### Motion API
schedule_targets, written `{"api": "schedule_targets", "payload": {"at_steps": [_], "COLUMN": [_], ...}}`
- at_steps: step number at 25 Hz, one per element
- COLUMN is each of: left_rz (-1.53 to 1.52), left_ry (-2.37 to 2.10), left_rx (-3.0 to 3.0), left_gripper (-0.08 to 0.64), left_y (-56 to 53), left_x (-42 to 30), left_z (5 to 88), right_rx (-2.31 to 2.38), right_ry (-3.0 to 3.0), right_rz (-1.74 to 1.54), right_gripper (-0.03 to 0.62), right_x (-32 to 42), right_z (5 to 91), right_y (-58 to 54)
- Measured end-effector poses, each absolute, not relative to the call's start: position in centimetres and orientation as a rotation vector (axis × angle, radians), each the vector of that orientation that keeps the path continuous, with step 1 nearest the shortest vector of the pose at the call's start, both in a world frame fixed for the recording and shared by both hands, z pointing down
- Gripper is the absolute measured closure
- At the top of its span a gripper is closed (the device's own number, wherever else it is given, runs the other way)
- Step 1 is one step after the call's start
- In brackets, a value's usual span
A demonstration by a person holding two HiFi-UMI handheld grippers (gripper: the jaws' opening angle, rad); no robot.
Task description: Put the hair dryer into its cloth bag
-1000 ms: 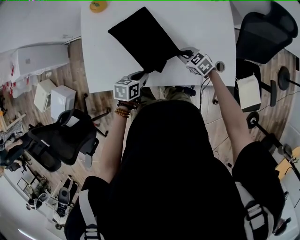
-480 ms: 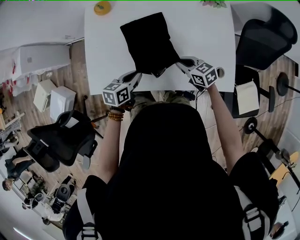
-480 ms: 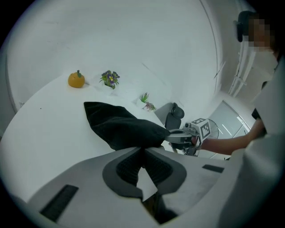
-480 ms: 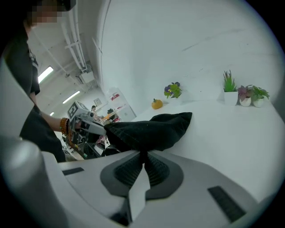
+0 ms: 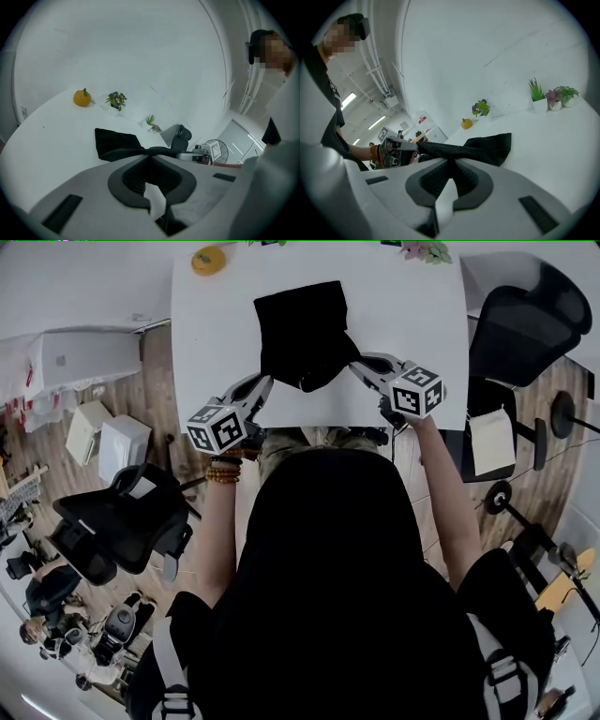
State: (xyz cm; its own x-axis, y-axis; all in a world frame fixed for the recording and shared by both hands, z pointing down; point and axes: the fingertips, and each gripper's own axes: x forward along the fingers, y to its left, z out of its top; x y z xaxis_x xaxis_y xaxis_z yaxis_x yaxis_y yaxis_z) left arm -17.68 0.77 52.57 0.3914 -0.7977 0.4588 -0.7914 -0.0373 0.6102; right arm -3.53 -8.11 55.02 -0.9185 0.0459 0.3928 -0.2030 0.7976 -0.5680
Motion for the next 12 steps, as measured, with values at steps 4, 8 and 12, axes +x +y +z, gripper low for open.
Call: {"api": "schedule_targets", "payload": {"at_steps": [4, 8, 12], "left_rz": [-0.022, -0.041, -0.074], "left_ry": [-1.388, -1.391, -1.403], "left_rx": [1.809, 1.815, 1.825], "left_gripper": [0.526, 0.526, 0.526], "left_y": [0.1, -0.4, -1.1], "left_x": [-18.0, -18.3, -18.5], "left_z": [52.1, 51.7, 50.7], "right_rx": [0.126, 0.141, 0.152], "right_ry": [-2.635, -2.682, -2.710], "right_rz": [0.914, 0.949, 0.956], "right_gripper": [0.555, 0.554, 0.554], "right_x": [-3.6, -3.7, -3.9], "right_z": [53.1, 51.1, 49.7], "right_y": [-8.7, -9.5, -10.4]}}
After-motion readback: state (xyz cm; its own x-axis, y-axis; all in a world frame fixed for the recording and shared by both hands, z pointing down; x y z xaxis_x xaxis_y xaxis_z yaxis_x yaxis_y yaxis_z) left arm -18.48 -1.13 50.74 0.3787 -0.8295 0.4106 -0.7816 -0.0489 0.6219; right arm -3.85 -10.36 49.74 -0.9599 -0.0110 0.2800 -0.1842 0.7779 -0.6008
